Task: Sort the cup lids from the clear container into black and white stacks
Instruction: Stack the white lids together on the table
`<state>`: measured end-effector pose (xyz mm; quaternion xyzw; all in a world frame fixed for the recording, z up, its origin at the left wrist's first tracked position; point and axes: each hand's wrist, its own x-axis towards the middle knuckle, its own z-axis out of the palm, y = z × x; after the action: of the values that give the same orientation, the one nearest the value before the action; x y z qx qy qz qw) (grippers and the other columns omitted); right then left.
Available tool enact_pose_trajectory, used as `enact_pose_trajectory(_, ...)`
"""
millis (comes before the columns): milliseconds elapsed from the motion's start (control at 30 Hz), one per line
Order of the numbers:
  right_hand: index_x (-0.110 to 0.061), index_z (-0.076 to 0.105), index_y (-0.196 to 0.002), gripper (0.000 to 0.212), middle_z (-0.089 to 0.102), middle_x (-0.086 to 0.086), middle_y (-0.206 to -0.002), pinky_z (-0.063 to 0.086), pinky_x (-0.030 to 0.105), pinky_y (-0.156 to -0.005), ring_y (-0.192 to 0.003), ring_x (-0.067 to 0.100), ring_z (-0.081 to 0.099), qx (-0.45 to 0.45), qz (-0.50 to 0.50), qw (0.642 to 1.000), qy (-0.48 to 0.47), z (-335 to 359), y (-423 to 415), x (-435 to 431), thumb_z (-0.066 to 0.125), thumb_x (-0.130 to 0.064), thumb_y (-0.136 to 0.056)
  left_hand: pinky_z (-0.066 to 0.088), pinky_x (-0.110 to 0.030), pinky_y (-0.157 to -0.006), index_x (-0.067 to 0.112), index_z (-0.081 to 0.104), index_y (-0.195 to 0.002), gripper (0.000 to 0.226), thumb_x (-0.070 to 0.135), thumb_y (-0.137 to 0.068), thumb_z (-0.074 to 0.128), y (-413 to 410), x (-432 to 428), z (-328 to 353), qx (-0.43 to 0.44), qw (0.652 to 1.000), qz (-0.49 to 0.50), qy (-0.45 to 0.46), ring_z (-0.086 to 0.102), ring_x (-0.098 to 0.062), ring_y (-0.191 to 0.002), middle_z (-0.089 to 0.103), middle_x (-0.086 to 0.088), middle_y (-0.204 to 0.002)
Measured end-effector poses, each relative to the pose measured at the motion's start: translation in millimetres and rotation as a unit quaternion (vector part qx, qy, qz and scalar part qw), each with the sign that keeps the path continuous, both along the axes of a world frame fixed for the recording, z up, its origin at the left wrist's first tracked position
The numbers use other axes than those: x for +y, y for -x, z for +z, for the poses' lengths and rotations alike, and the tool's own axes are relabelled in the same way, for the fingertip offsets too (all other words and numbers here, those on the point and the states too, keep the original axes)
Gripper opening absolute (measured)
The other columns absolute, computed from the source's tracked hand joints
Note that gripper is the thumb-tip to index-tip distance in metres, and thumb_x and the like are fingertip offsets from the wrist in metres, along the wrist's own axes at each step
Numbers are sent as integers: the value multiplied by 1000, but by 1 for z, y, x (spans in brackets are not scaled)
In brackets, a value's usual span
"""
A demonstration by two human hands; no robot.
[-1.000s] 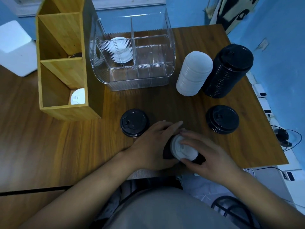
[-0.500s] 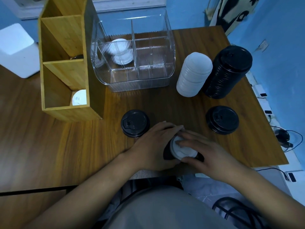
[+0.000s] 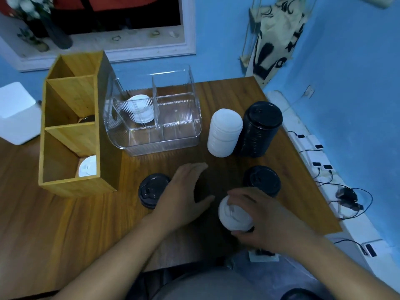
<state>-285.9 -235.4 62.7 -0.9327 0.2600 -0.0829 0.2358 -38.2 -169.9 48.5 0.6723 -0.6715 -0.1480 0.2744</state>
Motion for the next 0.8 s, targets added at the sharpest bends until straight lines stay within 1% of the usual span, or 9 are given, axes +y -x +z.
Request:
enact_pose_trajectory(67,-43,40,-134,67,36,-25,-141,32,13,-100,-124,-11,29,-22,-16,999,19,32,-5,-20,68,-60,-75,30,-22,-111,22,41,-153,81,44,-85,80,9,-18,4,16,998,65,4,38,-8,-139,47,6,-151)
enact_pose_trajectory(133,-45,38,-134,69,36,-27,-140,28,11,-96,-123,-12,27,-39,-17,998,53,69,-14,-47,71,-59,-75,27,-22,-108,21,38,-153,85,45,-84,81,19,-37,4,37,993,112,-5,40,-12,-140,47,4,-152)
enact_pose_trajectory(233,-35,45,-138,70,43,-15,-141,40,27,-99,-125,5,40,-60,-7,995,84,116,-38,-89,78,-46,-77,23,-20,-107,18,32,-156,89,41,-85,81,35,-62,0,73,985,151,-28,39,-17,-142,45,1,-154)
enact_pose_trajectory(267,-30,48,-139,69,46,-9,-140,42,32,-99,-125,11,44,-60,2,993,99,125,-47,-102,79,-42,-78,24,-21,-107,19,31,-155,90,40,-84,82,39,-69,-2,85,983,161,-31,39,-18,-142,46,1,-153)
enact_pose_trajectory(333,-27,51,-139,67,46,-5,-136,43,35,-102,-124,15,45,-39,19,993,106,137,-66,-129,78,-37,-79,30,-25,-110,19,31,-154,94,43,-80,84,44,-79,-7,93,977,189,-27,42,-20,-140,49,0,-149)
enact_pose_trajectory(433,-28,51,-137,66,47,-5,-134,42,38,-104,-124,16,44,25,45,991,125,137,-91,-161,76,-41,-77,39,-36,-113,16,30,-155,102,48,-76,86,47,-90,-13,67,973,221,-11,45,-23,-137,50,-2,-149)
enact_pose_trajectory(500,-27,50,-135,65,51,-4,-132,42,39,-102,-121,18,46,80,73,984,145,131,-106,-174,75,-45,-77,40,-40,-110,16,28,-157,104,53,-76,83,48,-95,-14,34,971,236,-10,45,-24,-137,48,-3,-150)
enact_pose_trajectory(633,-32,47,-133,65,54,-5,-127,46,41,-97,-113,18,50,154,94,973,143,116,-117,-187,74,-53,-77,44,-41,-99,15,34,-154,101,58,-75,80,47,-104,-19,-10,967,254,-7,52,-24,-127,56,-1,-142)
enact_pose_trajectory(800,-32,48,-133,67,54,-10,-129,46,38,-97,-115,14,49,174,109,971,123,113,-117,-192,77,-54,-77,44,-38,-87,18,46,-144,87,61,-74,76,43,-110,-29,-66,964,257,6,59,-23,-111,64,1,-122)
